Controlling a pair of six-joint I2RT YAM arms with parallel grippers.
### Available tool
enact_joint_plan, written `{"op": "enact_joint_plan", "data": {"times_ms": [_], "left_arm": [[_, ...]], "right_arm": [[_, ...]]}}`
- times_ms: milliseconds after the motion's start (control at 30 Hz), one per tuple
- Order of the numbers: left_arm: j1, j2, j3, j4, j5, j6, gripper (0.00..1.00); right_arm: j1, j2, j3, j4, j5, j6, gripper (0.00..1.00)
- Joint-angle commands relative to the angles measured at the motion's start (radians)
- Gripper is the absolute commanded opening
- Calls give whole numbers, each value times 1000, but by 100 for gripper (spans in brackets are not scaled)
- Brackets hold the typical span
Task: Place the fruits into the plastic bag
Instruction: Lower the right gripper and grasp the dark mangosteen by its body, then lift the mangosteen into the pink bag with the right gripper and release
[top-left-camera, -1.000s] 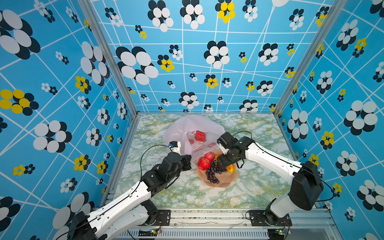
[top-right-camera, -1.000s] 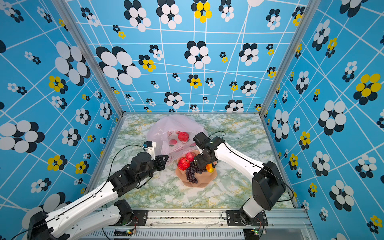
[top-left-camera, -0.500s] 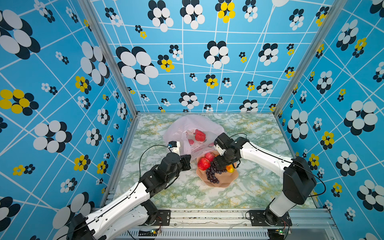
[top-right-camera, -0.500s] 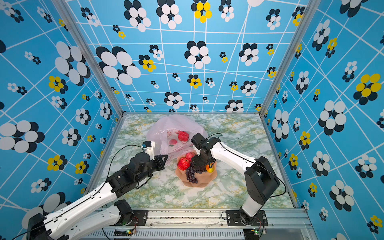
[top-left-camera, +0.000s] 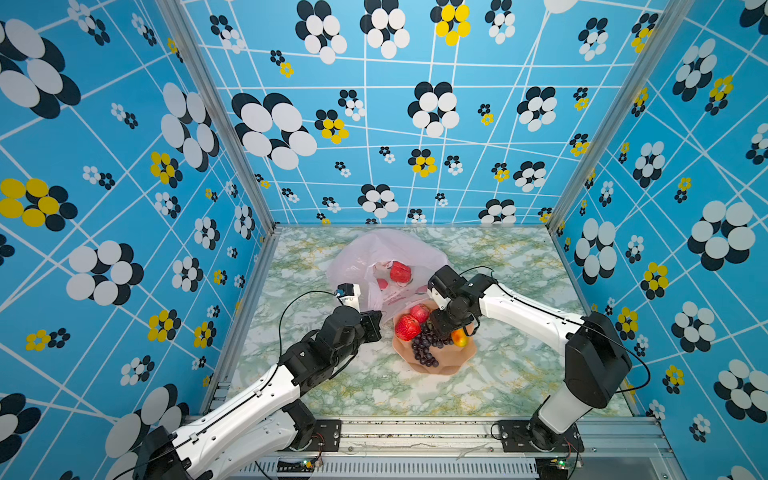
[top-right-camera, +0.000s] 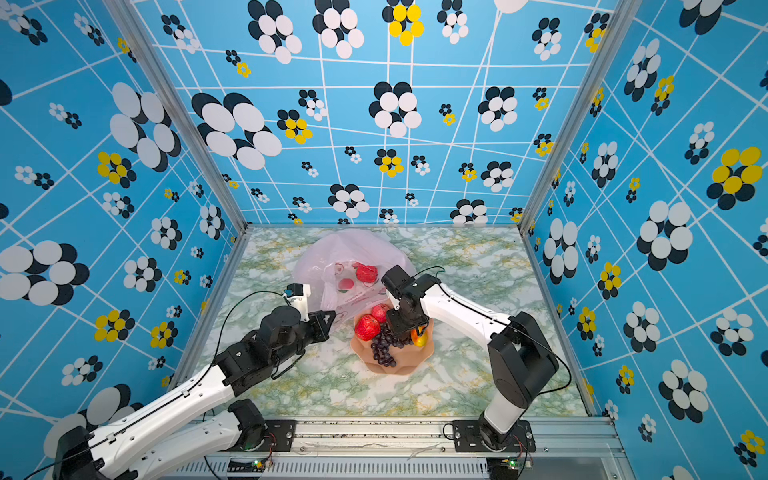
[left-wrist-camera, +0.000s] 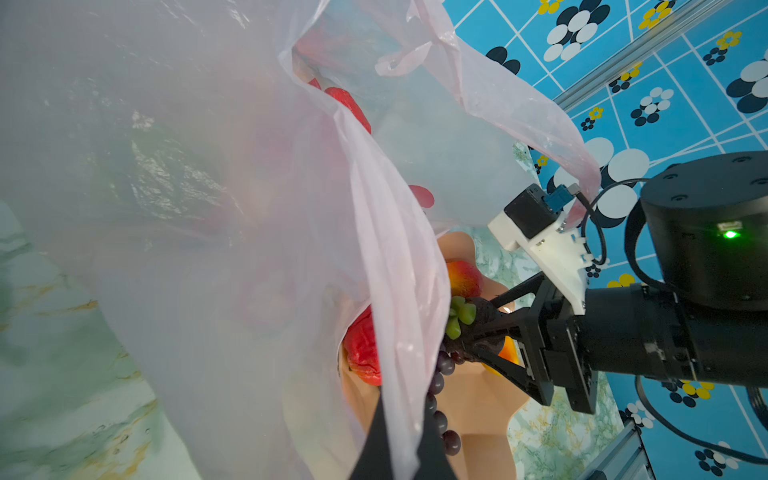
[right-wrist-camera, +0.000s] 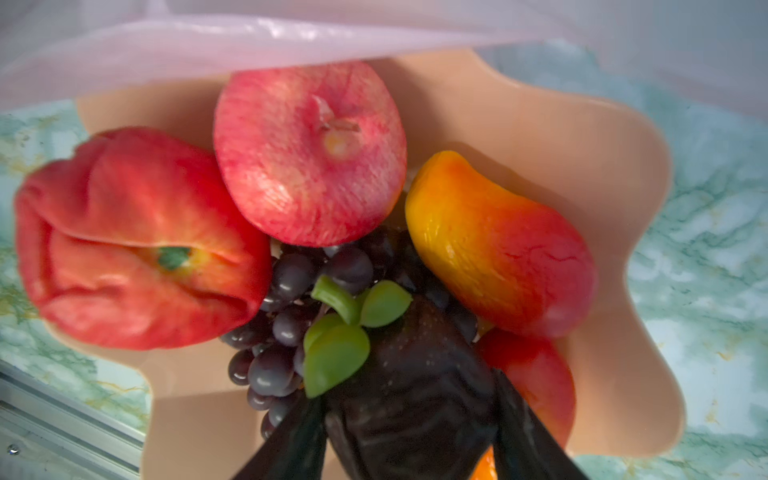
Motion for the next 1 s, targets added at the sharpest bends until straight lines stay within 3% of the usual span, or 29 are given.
{"op": "enact_joint_plan", "data": {"times_ms": [0,267,467,567,967], "left_arm": [[-6,-15,-15,9,-14,-3,0],[-5,-16,-25,26,-7,-11,0],[-5,-33,-36,34,-5,-11,0],[-5,-34,-35,36,3,-11,0],[-6,-17,-12,40,8,-11,0]], "right_arm": [[6,-109,-14,5,-48,50,56],[5,-315,-167,219,-168,257,55],[7,-390,-383,737,-235,590,54],[8,-336,-399,904,-227,691,53],[18,46,-51,877,-191,686,53]]}}
